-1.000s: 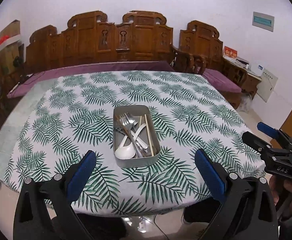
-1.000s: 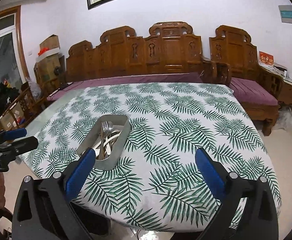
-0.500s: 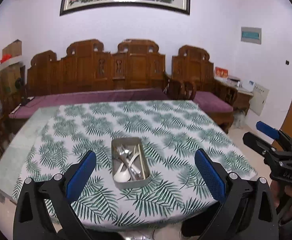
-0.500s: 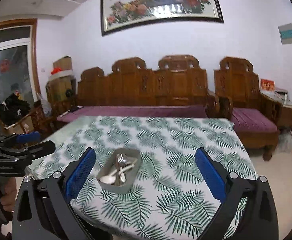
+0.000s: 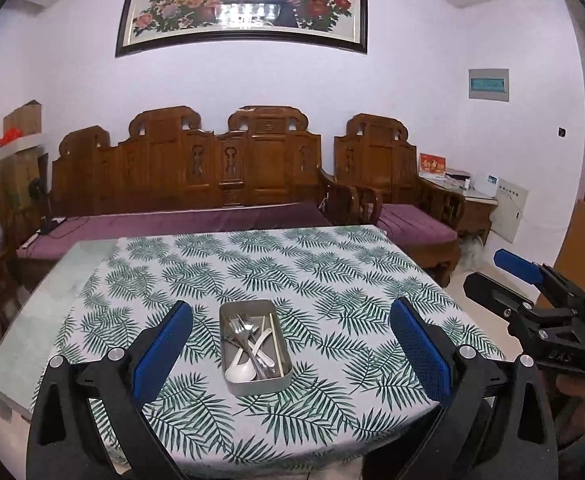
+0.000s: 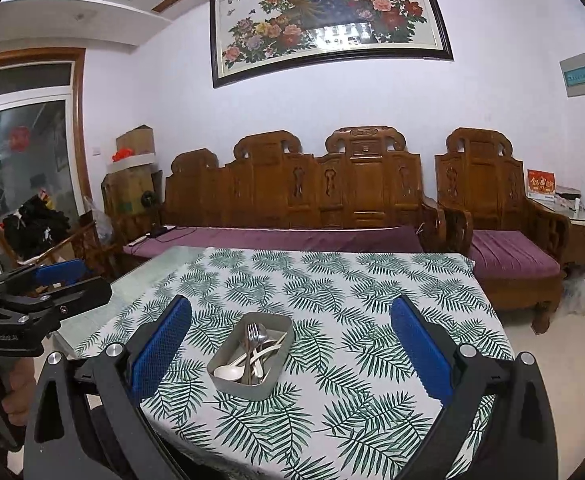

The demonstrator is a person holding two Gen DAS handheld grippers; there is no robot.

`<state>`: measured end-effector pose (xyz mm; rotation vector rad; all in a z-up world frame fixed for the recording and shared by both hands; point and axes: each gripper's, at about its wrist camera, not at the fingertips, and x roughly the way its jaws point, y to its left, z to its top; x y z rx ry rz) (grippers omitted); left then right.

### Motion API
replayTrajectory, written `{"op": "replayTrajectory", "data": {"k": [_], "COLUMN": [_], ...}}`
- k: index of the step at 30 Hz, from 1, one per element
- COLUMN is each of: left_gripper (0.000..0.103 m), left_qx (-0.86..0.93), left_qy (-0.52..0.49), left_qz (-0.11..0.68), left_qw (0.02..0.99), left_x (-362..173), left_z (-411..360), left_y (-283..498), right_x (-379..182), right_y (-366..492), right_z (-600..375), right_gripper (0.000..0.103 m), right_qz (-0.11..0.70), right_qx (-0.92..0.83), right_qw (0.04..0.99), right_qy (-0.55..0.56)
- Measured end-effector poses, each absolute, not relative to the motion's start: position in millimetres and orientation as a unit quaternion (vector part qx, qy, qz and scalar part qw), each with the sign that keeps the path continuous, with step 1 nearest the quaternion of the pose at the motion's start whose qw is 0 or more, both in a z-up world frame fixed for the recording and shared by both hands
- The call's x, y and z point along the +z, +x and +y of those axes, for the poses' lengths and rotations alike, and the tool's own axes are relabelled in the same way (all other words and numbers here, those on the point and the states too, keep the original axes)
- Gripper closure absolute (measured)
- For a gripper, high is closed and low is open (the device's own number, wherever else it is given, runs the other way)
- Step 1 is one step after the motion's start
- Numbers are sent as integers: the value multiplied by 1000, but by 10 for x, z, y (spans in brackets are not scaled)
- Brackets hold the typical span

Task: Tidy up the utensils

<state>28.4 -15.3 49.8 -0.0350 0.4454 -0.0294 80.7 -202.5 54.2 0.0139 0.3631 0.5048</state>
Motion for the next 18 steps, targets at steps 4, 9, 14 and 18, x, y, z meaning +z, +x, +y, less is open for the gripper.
{"op": "replayTrajectory", "data": {"k": [4, 9, 14, 18], "left_gripper": [8, 8, 8, 8], "left_qx": [-15, -14, -11, -11], "left_qy": [-18, -18, -17, -17], "left_qz": [221, 220, 220, 220], "left_qw": [975, 975, 975, 975], "left_x": [494, 488, 470, 462], "left_z": [-155, -149, -163, -170], "left_y": [282, 282, 271, 261], "right_x": [524, 520, 520, 516], "right_y": [827, 835, 824, 832], "right_z": [-2035, -2041, -2013, -2010], "right_gripper": [3, 3, 3, 3], "right_qz": [180, 181, 182, 182], "right_qx": [248, 249, 250, 250], "right_qw": [952, 951, 951, 951], "right_qy": [6, 6, 6, 6]}}
